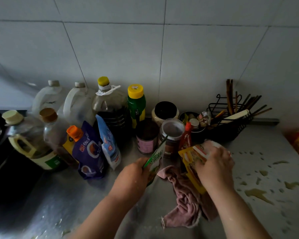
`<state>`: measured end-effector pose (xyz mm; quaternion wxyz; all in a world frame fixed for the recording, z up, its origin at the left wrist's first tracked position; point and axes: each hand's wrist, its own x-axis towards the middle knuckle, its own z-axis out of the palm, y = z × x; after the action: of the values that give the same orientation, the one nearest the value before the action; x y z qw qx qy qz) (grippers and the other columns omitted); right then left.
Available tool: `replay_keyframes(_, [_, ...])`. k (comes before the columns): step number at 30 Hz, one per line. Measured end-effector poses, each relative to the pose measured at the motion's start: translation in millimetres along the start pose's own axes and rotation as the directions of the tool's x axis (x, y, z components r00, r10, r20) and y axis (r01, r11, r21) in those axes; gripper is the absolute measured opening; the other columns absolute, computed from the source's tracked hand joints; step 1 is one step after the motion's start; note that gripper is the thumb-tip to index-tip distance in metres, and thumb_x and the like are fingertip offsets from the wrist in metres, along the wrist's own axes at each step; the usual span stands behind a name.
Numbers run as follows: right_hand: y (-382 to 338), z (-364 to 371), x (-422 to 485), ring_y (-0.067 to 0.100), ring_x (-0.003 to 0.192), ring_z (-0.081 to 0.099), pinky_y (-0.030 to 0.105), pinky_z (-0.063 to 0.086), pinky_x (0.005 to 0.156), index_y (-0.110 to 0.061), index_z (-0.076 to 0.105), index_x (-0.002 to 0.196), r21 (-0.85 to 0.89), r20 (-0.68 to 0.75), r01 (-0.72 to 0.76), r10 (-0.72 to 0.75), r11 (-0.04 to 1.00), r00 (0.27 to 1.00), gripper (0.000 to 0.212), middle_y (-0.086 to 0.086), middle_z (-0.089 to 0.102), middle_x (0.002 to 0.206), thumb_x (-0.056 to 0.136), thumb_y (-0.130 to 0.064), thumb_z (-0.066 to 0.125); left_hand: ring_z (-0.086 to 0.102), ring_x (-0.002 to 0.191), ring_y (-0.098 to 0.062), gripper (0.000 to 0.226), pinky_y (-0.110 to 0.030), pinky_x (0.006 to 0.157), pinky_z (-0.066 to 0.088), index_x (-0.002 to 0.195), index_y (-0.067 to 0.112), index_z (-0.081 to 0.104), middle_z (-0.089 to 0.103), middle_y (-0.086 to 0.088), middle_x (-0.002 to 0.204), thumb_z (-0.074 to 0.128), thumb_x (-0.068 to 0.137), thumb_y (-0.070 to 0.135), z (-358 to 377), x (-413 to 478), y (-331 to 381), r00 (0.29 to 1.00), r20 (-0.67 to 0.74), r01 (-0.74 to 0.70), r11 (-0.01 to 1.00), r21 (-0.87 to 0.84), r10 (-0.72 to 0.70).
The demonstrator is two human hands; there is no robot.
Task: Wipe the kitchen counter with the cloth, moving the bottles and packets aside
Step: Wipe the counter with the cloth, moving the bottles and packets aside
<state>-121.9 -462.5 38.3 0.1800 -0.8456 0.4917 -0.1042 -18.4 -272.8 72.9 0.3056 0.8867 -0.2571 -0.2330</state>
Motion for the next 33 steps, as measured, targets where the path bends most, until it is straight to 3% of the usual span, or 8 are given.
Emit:
replay_keyframes(3, [28,11,17,0.038,0.137,0.022,0.047,0.035,0.106,-0.016,0.045,0.135,-0.146,0.041,-0.067,0.074,0.987,0.996,0.054,0.012,0.030,0.151,0.086,-0.032,0.061,0.065,0.096,-0.018,0.030,-0.034,0.087,0.053,0.121,0.026,0.057,0.066,0.003,0.104,0.039,0.098,0.031,3,0,2,1.000,0.008,0.005,1.000,-0.011,-0.005])
replay_keyframes(6, [40,19,25,0.035,0.128,0.036,0.042,0.046,0.086,-0.017,0.063,0.115,-0.075,-0.019,-0.052,0.051,0.996,0.999,0.026,0.013,0.056,0.129,0.092,-0.023,0.053,0.065,0.093,-0.017,0.028,-0.033,0.086,0.053,0.118,0.025,0.058,0.060,0.009,0.095,0.040,0.098,0.032,5,0,6,1.000,0.016,0.008,1.000,-0.020,-0.008])
replay_keyframes(11, [28,11,15,0.022,0.075,0.056,0.025,0.034,0.053,-0.013,0.063,0.103,-0.013,-0.084,0.066,-0.067,0.998,0.994,0.024,0.004,0.061,0.084,0.098,-0.021,0.041,0.065,0.093,-0.018,0.028,-0.035,0.086,0.053,0.118,0.024,0.058,0.064,0.006,0.098,0.040,0.098,0.031,7,2,8,1.000,0.026,0.017,1.000,-0.023,-0.016])
replay_keyframes(17, [23,14,-1,0.016,0.089,0.064,0.028,0.051,0.074,-0.023,0.062,0.108,0.078,0.212,0.165,-0.178,0.983,0.961,0.032,-0.003,0.069,0.103,0.089,-0.047,0.054,0.063,0.082,-0.015,0.016,-0.030,0.077,0.051,0.098,0.037,0.055,0.061,0.008,0.088,0.040,0.098,0.032,12,5,11,1.000,0.024,0.011,1.000,-0.019,-0.010])
replay_keyframes(22, [27,21,-3,0.017,0.131,0.040,0.041,0.040,0.107,-0.030,0.035,0.138,0.116,0.564,0.201,-0.231,0.973,0.793,0.124,-0.004,0.041,0.143,0.035,-0.093,0.061,0.064,0.085,-0.017,0.023,-0.030,0.078,0.052,0.110,0.030,0.059,0.065,0.004,0.095,0.039,0.098,0.032,12,8,12,0.999,0.022,0.031,0.999,-0.007,-0.031])
replay_keyframes(26, [28,16,-8,0.016,0.147,-0.010,0.041,0.011,0.121,-0.022,-0.008,0.152,0.016,0.670,0.286,-0.222,0.958,0.708,0.145,-0.004,-0.014,0.160,0.045,-0.071,0.078,0.066,0.093,-0.021,0.027,-0.035,0.083,0.053,0.116,0.026,0.059,0.065,0.003,0.097,0.040,0.097,0.033,12,10,13,0.999,0.034,0.037,0.999,-0.015,-0.036])
replay_keyframes(29, [23,20,-11,0.017,0.147,-0.014,0.039,0.009,0.121,-0.020,-0.010,0.152,0.001,0.592,0.310,-0.251,0.951,0.766,0.128,-0.001,-0.017,0.160,0.066,-0.052,0.079,0.066,0.093,-0.022,0.028,-0.033,0.081,0.053,0.116,0.025,0.059,0.069,-0.001,0.101,0.040,0.097,0.033,12,12,13,0.999,0.031,0.039,0.999,-0.007,-0.039])
replay_keyframes(33, [20,26,-16,0.023,0.145,-0.021,0.035,0.001,0.119,-0.012,-0.017,0.150,-0.033,0.593,0.347,-0.262,0.937,0.761,0.135,0.006,-0.023,0.158,0.065,-0.054,0.079,0.065,0.095,-0.023,0.029,-0.035,0.084,0.052,0.120,0.024,0.057,0.069,-0.003,0.107,0.040,0.098,0.032,9,13,10,0.999,0.026,0.042,0.999,0.003,-0.042])
